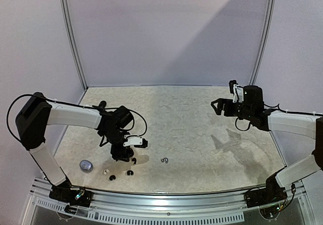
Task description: Insert the wireless bluetooth earbuds into the charging case
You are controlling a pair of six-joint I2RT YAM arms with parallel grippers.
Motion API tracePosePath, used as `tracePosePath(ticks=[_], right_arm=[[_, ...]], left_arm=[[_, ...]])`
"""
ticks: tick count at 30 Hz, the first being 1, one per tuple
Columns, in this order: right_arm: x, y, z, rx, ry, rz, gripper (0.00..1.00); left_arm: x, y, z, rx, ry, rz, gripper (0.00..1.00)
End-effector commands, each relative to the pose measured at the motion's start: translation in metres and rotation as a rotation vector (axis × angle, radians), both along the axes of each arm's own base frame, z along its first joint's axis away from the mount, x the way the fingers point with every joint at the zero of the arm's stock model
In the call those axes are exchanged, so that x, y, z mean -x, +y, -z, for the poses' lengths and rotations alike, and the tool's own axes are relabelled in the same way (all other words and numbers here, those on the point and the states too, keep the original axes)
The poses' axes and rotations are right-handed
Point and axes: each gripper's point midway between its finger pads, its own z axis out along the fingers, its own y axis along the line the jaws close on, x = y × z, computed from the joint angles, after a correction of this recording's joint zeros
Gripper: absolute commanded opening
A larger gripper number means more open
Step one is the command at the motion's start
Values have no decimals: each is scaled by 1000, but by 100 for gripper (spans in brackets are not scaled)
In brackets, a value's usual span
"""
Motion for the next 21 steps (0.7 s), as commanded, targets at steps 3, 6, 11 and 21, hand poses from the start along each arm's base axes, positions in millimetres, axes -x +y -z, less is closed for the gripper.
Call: tracePosePath(ticks=[3, 6, 11, 21], right_arm=[[-3, 6, 0, -5, 15, -1, 99], [-3, 8, -1, -4, 17, -6, 99], [-4, 17, -2, -4, 35, -19, 98], [-2, 94, -46, -115, 122, -178, 91]], left_arm=[[11, 2, 12, -30, 55, 8, 73], [11, 3, 13, -34, 58, 6, 59], [10, 3, 5, -28, 46, 3, 35], [-10, 43, -87, -154, -144, -42, 18]])
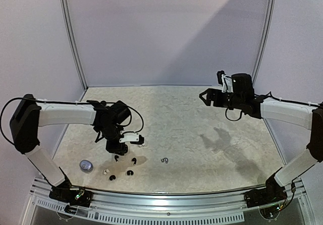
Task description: Insert the wireless bluetooth earbuds into the charging case
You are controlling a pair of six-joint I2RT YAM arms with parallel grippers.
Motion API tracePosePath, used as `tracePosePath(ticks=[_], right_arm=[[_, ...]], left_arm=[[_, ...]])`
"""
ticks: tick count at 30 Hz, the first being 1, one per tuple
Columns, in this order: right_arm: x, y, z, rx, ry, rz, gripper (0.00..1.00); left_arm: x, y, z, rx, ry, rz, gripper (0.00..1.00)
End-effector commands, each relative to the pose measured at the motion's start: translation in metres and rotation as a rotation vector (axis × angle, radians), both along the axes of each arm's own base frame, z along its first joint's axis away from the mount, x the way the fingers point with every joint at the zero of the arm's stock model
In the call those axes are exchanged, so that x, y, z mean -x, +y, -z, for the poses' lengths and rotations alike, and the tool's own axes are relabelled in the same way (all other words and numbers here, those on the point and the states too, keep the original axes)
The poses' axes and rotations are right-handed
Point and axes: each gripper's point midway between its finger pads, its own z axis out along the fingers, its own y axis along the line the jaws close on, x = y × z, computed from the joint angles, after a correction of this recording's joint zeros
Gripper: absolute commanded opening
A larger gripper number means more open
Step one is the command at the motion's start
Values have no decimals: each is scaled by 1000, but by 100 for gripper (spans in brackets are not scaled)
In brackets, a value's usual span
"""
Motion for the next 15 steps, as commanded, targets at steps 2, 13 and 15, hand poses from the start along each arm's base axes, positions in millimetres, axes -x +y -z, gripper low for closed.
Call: tracePosePath(ticks=[2, 13, 15], right_arm=[[9, 57, -33, -82, 64, -126, 89], [77, 225, -99, -201, 19, -577, 75], [94, 258, -101, -240, 4, -656, 75]], left_arm=[[-9, 47, -98, -118, -159, -39, 12], [-6, 58, -222, 53, -777, 146, 1], [-10, 46, -228, 116, -860, 159, 1]])
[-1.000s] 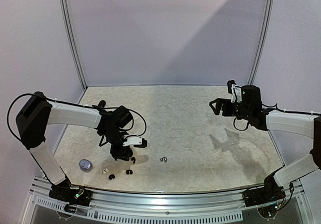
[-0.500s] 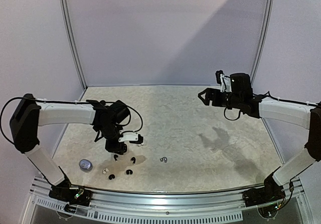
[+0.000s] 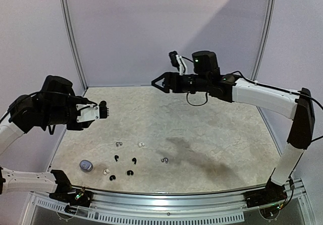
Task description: Insert the wireless bluetooth earbuds into the charging case
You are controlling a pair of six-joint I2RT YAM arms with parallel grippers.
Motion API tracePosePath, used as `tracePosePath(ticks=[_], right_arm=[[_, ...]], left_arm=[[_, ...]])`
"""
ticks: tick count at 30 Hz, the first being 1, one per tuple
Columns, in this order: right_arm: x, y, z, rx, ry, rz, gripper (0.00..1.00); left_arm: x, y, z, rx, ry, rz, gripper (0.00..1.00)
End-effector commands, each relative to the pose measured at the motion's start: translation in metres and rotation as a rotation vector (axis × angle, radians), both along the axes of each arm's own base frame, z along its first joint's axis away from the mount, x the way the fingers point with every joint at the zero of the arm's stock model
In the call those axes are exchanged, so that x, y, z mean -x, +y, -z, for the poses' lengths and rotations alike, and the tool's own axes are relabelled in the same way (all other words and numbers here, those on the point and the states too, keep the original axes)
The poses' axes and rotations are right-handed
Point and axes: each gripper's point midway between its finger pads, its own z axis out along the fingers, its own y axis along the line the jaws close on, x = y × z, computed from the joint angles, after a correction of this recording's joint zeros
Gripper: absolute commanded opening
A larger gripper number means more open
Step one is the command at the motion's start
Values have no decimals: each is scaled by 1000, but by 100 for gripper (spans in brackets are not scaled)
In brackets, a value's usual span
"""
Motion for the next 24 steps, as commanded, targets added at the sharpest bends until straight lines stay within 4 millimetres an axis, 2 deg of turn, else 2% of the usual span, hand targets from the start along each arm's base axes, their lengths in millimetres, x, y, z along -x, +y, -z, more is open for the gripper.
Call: tracePosePath(ticks=[1, 3, 5, 11, 15, 18, 21, 24], right_arm=[[56, 72, 0, -67, 19, -241, 75], [74, 94, -2, -123, 24, -305, 75], [86, 111, 5, -135, 56, -347, 74], [101, 148, 38, -148, 138, -415, 73], [111, 163, 43, -170, 161, -481, 68], [112, 168, 46, -173, 145, -495, 66], [111, 170, 47, -170, 145, -493, 59], [110, 173, 58, -146, 166, -491, 51]], left_arm=[[-17, -27, 0, 18, -168, 84, 1], [-18, -36, 0, 49, -208, 107, 1], [-19, -42, 4, 62, -226, 121, 1], [-19, -49, 21, 99, -162, 105, 2], [-14, -52, 36, 113, -103, 103, 2], [-14, -55, 43, 112, -81, 109, 3], [-17, -61, 42, 129, -80, 111, 4], [-21, -66, 37, 147, -79, 107, 4]])
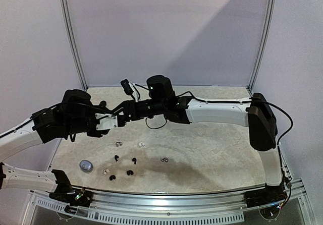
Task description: Insert the wireless bluetooth earbuds into the charging case
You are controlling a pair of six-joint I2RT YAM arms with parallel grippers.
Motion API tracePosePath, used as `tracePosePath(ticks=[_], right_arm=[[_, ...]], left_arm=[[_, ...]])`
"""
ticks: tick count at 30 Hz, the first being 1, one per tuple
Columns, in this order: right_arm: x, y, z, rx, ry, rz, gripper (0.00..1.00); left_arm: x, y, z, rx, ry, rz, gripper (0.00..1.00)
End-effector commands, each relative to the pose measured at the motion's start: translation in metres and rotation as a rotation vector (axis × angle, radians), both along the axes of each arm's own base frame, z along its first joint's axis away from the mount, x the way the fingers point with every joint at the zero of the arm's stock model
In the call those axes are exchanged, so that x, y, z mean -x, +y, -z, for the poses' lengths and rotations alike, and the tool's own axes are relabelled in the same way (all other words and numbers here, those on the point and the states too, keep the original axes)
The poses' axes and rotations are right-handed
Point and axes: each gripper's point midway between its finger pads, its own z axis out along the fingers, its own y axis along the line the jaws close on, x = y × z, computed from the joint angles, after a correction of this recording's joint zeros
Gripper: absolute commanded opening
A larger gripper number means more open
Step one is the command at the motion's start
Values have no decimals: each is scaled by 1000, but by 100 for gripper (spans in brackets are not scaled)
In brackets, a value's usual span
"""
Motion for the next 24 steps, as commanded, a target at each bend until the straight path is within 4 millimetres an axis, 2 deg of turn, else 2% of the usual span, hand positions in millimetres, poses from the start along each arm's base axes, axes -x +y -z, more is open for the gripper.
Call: tracePosePath(ticks=[1, 6, 10, 14, 17, 19, 20, 21, 23, 24], right_arm=[[5, 11, 6, -4, 4, -36, 48], [6, 13, 15, 17, 18, -49, 41], [7, 13, 12, 12, 12, -61, 31], [8, 14, 15, 23, 14, -65, 27], [7, 14, 16, 25, 15, -67, 15], [8, 15, 15, 21, 16, -69, 1], [8, 15, 14, 19, 14, -74, 0], [8, 14, 13, 16, 10, -78, 0], [6, 12, 11, 13, -6, -81, 0], [4, 9, 11, 14, -17, -77, 0]], left_arm=[[-3, -17, -10, 67, -2, 17, 5], [-6, -19, -13, 74, -7, 3, 5], [-5, -18, -10, 84, -2, -3, 5], [-6, -18, -13, 95, -14, -8, 5], [-5, -17, -13, 99, -16, -7, 5], [-3, -17, -14, 103, -17, -1, 8], [-2, -17, -13, 107, -14, 1, 17], [0, -16, -13, 115, -7, 1, 33], [7, -15, -11, 135, 27, 3, 73], [12, -14, -10, 156, 56, 3, 90]])
